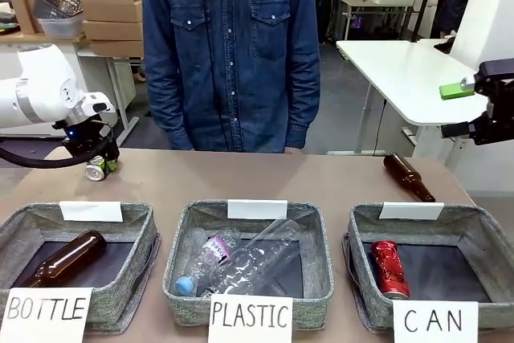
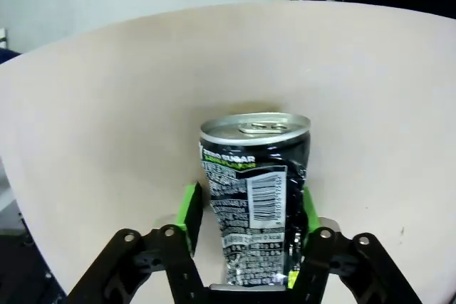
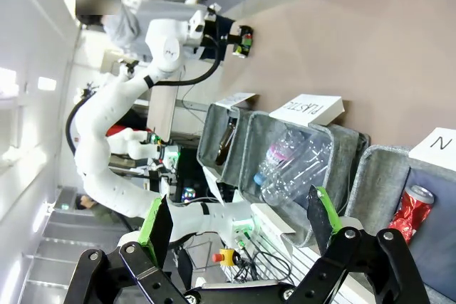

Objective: Sort the can waste into the basket.
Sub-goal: Pick up the can waste from the table and place it in the right Fabric basket.

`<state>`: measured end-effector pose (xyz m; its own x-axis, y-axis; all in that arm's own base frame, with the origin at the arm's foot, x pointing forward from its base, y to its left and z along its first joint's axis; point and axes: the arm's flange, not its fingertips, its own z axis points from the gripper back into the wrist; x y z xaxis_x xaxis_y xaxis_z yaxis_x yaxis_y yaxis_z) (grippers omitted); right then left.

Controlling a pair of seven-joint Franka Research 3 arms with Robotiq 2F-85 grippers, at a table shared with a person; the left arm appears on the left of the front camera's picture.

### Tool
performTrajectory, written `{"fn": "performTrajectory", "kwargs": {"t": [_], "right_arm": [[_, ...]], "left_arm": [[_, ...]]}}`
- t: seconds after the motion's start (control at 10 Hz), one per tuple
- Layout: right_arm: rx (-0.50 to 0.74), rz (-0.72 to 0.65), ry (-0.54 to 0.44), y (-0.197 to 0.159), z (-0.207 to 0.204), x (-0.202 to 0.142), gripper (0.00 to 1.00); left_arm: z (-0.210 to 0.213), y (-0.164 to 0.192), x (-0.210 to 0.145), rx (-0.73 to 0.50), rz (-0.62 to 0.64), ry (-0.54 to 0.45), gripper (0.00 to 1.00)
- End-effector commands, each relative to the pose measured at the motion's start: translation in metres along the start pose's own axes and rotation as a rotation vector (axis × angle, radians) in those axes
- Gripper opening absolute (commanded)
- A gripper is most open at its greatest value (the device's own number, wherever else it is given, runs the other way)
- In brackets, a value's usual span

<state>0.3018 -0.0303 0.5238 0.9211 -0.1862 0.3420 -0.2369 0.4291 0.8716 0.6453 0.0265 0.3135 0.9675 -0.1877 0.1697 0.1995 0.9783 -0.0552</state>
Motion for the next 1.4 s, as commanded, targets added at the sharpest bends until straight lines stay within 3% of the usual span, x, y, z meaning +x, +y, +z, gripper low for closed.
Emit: {"fn": "performTrajectory", "kwargs": {"t": [0.0, 0.5, 0.7, 0.8, 1.0, 1.1, 1.3], "right_arm": [[-0.005, 0.016, 0.01, 0.001, 0.001, 0.001, 1.0], [-0.005, 0.016, 0.01, 0.001, 0.001, 0.001, 1.0], [-0.005, 0.016, 0.01, 0.001, 0.001, 0.001, 1.0], [-0.005, 0.016, 0.01, 0.001, 0.001, 0.001, 1.0], [-0.005, 0.016, 0.01, 0.001, 0.001, 0.001, 1.0], [-0.005, 0.016, 0.01, 0.001, 0.001, 0.001, 1.0], [-0.005, 0.016, 0.01, 0.001, 0.001, 0.001, 1.0]], "left_arm": [[0.002, -0.006, -0.011, 0.018, 0.014, -0.015, 0.0], [0.012, -0.002, -0.017, -0.005, 0.043, -0.011, 0.0], [0.05, 0.005, -0.038, -0.107, 0.052, 0.006, 0.0], [0.092, 0.0, -0.068, -0.178, 0.02, 0.022, 0.0], [0.199, -0.029, -0.163, -0.288, -0.161, -0.098, 0.0], [0.232, -0.051, -0.218, -0.359, -0.263, -0.172, 0.0], [0.238, -0.074, -0.292, -0.53, -0.463, -0.19, 0.0]]}}
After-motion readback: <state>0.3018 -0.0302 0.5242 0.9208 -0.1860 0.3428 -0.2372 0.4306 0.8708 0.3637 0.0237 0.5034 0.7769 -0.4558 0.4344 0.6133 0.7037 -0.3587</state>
